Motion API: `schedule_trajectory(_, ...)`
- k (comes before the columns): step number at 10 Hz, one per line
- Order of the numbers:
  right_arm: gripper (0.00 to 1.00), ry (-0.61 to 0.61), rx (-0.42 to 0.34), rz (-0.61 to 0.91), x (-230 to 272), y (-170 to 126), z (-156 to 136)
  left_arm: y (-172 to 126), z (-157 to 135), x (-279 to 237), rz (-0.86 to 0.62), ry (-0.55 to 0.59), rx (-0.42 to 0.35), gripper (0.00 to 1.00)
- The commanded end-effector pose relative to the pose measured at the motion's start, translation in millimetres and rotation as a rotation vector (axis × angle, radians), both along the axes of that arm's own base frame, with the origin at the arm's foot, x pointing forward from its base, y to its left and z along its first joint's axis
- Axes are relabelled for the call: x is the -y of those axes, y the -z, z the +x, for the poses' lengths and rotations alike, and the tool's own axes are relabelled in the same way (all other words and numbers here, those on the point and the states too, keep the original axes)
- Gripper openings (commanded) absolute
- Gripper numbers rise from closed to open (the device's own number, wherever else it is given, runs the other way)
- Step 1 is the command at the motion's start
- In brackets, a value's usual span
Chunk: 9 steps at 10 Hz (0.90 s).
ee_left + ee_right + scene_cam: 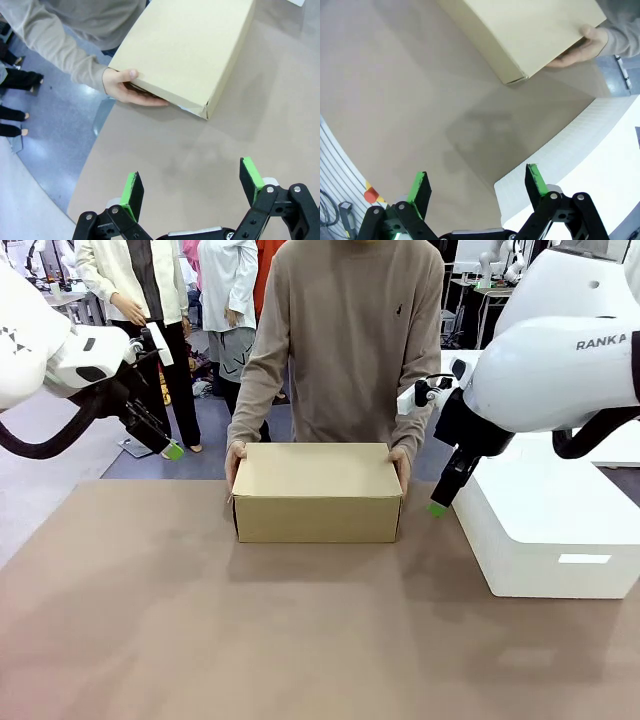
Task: Pack the shoes into the box.
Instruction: Press down on the lid of the Shoes Box.
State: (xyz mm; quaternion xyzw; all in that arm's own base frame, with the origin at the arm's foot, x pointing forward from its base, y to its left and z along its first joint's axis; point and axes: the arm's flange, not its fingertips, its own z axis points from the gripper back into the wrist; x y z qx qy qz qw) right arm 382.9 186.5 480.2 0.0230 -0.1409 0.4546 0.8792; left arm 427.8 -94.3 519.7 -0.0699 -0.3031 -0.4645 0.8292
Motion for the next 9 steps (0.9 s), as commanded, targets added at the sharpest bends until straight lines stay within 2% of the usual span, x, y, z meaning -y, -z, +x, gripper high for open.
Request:
schedule_trajectory(1, 1.00, 0.000, -0.011, -0.011, 2.0, -1.0, -2.4, -2.5, 0.4, -0.7, 0.002, -0.009, -0.014, 1.00)
schedule_trajectory(9, 1.00, 0.000, -0.011, -0.011, 2.0, -1.0, -2.4, -2.5, 0.4, -0.7, 0.002, -0.009, -0.014, 1.00)
